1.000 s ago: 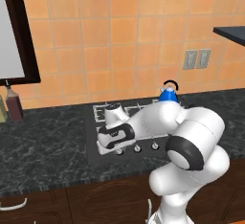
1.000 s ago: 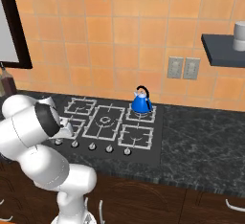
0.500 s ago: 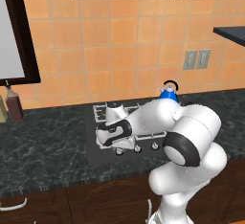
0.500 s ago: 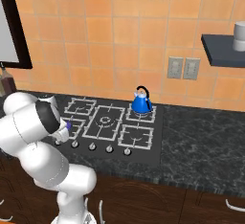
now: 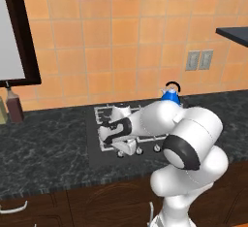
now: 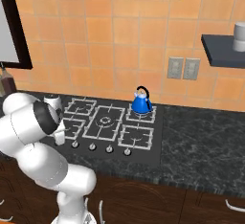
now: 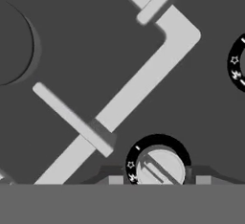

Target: Turn off the front left burner of the stove.

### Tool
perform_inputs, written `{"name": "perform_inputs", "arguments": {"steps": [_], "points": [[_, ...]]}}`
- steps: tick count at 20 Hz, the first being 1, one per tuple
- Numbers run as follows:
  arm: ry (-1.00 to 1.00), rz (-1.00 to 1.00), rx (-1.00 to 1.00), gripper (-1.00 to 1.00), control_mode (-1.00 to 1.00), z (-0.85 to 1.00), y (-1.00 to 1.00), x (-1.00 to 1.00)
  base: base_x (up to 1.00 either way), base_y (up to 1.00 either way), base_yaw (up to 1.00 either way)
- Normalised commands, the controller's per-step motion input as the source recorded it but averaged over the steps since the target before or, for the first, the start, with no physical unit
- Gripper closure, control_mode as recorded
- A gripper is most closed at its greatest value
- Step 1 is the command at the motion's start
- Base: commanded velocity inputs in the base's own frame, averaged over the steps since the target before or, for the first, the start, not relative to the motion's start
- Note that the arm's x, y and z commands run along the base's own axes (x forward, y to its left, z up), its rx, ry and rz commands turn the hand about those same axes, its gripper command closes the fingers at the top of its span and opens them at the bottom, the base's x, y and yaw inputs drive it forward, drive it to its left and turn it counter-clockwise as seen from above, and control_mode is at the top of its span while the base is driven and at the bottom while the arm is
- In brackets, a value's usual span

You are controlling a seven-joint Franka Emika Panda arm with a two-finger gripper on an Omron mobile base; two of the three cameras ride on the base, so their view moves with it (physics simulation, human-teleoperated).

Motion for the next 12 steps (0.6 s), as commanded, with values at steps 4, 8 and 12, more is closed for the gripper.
{"name": "perform_inputs", "arguments": {"steps": [4,8,12], "points": [[0.00,-0.92,0.11,1.00,-1.00,-0.54,-0.02,0.00,0.00,0.00,0.00],[0.01,-0.34,0.05,1.00,-1.00,-0.16,-0.13,-0.03,0.00,0.00,0.00],[0.00,0.00,0.00,1.00,-1.00,0.00,0.00,0.00,0.00,0.00,0.00]]}}
